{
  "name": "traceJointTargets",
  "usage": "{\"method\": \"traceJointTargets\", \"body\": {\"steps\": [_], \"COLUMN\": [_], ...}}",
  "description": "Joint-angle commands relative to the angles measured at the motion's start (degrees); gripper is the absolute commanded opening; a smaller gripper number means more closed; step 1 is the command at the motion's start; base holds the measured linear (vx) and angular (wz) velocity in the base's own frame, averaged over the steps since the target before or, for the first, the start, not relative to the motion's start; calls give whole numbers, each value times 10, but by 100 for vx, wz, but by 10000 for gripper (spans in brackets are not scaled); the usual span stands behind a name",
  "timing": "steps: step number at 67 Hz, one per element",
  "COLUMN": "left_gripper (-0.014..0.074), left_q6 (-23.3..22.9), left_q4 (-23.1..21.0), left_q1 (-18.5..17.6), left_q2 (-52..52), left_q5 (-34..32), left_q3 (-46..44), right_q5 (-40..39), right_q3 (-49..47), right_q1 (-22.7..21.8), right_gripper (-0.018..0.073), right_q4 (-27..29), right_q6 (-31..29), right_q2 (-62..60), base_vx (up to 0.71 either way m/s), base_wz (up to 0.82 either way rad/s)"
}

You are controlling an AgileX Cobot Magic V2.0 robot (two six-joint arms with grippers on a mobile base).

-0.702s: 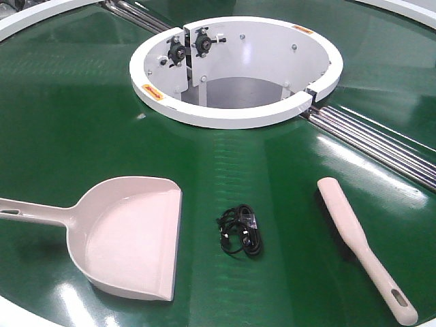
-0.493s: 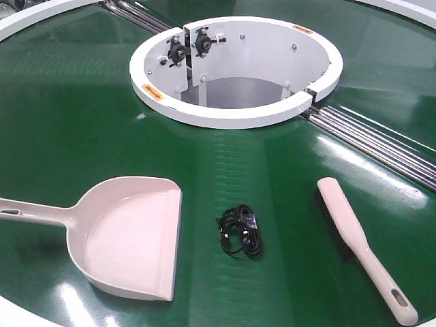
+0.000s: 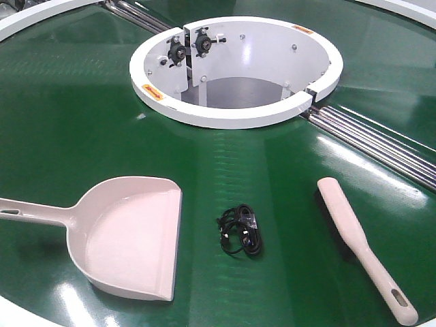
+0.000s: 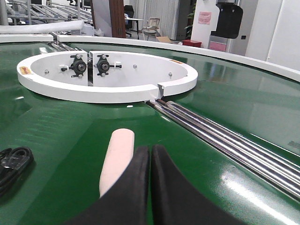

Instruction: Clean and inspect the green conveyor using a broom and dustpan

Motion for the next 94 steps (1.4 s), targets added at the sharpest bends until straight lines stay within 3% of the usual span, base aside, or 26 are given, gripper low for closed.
{"method": "traceJointTargets", "body": {"steps": [1, 9, 21, 26, 33, 42, 53, 77, 84, 94], "left_gripper": [-7, -7, -7, -7, -7, -7, -7, 14, 91, 288], "left_q6": [-5, -5, -26, -26, -25, -24, -25, -26, -24, -20], "left_q4": [-1, -1, -1, -1, -1, -1, -1, -16, -16, -16], "left_q1": [0, 0, 0, 0, 0, 0, 0, 0, 0, 0], "left_q2": [-8, -8, -8, -6, 24, 117, 233, 345, 360, 366], "left_q5": [-40, -45, -209, -230, -167, -16, 124, 143, 144, 132], "left_q3": [18, 18, -18, -59, -151, -262, -331, -332, -332, -336], "right_q5": [-44, -44, -44, -44, -44, -44, -44, -44, -44, -44], "right_q3": [12, 12, 12, 12, 12, 12, 12, 12, 12, 12], "right_q1": [-3, -3, -3, -3, -3, -3, -3, -3, -3, -3], "right_gripper": [-9, -9, -9, -9, -9, -9, -9, -9, -9, -9], "right_q4": [-2, -2, -2, -2, -2, -2, -2, -2, -1, -1], "right_q6": [-2, -2, -2, -2, -2, -2, -2, -2, -2, -2], "right_q2": [-11, -11, -11, -11, -11, -11, -11, -11, -11, -11], "base_vx": [0, 0, 0, 0, 0, 0, 0, 0, 0, 0], "base_wz": [0, 0, 0, 0, 0, 0, 0, 0, 0, 0]}}
